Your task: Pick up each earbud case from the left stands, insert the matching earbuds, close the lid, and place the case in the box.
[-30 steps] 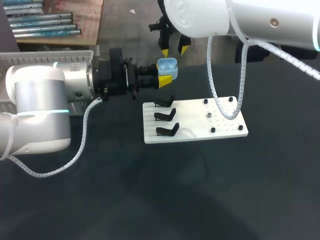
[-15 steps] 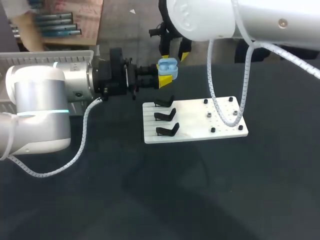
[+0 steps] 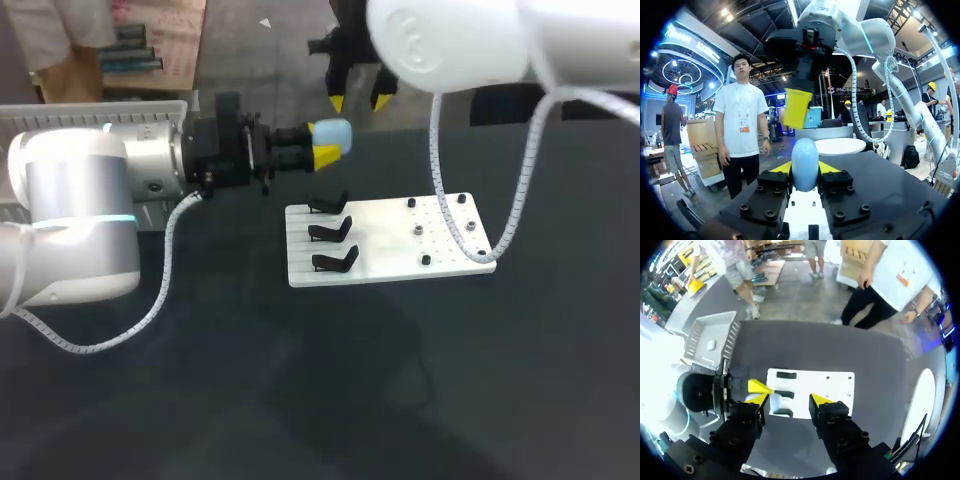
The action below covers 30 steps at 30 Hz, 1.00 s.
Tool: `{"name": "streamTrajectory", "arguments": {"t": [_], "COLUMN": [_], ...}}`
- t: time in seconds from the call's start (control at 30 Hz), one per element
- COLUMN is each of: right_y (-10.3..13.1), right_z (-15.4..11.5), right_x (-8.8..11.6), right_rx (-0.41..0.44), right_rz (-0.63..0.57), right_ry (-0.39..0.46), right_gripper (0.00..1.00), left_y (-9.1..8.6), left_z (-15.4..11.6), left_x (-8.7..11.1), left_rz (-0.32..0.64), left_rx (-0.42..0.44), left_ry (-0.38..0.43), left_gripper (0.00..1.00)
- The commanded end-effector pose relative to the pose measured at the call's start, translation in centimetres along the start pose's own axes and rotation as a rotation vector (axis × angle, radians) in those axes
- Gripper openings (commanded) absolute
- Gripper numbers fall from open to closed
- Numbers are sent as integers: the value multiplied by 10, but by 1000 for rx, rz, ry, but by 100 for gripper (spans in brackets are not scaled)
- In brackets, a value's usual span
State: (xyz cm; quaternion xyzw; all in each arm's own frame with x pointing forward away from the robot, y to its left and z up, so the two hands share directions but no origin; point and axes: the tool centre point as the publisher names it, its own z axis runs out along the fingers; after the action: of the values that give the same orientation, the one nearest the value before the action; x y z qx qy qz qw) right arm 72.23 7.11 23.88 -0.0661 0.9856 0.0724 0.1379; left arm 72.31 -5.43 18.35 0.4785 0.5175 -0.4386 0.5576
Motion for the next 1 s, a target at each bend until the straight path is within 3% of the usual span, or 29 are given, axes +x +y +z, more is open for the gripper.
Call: {"name": "streamTrajectory", "arguments": {"t": [0.03, 0.13, 0.3, 0.4, 0.63, 1.0], "right_y": [-19, -21, -22, -23, -21, -18], "right_z": [-25, -30, -32, -31, -29, -28], "right_x": [35, 45, 57, 62, 70, 75], "right_rx": [-52, -42, -14, -4, 10, 31], "right_rz": [4, -1, 12, 22, 43, 51], "right_ry": [-244, -265, -272, -264, -247, -236], "right_gripper": [82, 100, 100, 100, 100, 100], "left_y": [14, 35, 58, 72, 92, 113], "left_z": [-34, -58, -91, -114, -164, -240], "left_x": [-9, -11, -16, -15, -12, 39], "left_rz": [26, 53, 85, 110, 149, 159], "left_rx": [-85, -138, -216, -263, -363, -539], "left_ry": [-22, 4, 7, 50, 111, 260], "left_gripper": [0, 0, 0, 0, 0, 0]}}
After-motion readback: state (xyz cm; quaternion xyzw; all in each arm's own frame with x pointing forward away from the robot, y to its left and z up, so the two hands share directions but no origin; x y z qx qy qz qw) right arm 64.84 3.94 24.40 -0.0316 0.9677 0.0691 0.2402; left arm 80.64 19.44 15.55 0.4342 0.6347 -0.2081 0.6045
